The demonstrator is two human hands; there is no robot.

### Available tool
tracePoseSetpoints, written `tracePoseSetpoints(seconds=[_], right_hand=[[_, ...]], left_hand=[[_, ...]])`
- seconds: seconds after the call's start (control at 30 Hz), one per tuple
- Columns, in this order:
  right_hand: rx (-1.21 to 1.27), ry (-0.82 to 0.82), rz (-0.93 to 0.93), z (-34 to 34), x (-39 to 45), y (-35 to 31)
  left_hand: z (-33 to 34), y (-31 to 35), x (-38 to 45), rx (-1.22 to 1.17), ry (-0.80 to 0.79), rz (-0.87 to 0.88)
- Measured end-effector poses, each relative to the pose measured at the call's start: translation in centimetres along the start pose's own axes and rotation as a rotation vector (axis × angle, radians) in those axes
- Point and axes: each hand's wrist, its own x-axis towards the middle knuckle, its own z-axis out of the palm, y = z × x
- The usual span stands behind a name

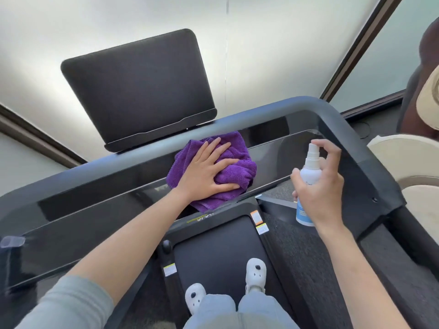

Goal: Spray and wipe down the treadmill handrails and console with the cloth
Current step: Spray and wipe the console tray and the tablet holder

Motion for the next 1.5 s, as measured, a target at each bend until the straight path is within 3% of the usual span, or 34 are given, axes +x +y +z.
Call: tracePoseSetpoints(seconds=[0.27, 0.67, 1.0, 1.5], right_hand=[[0.012, -0.079, -0.071, 6.6, -4.9, -4.8], [0.063, -0.205, -0.181, 13.7, -10.8, -11.4], [0.057, -0.201, -0.177, 14.0, -11.5, -11.8], [0.068, -0.22, -0.189, 14.9, -11.5, -12.7]], left_hand=[[-3.7, -5.6, -11.3, 0.028, 0.019, -0.135], [-6.4, -8.2, -24.5, 0.097, 0.168, -0.605], [-6.0, -7.7, -24.7, 0.118, 0.164, -0.957], [-5.7, -7.3, -23.3, 0.148, 0.125, -1.131]])
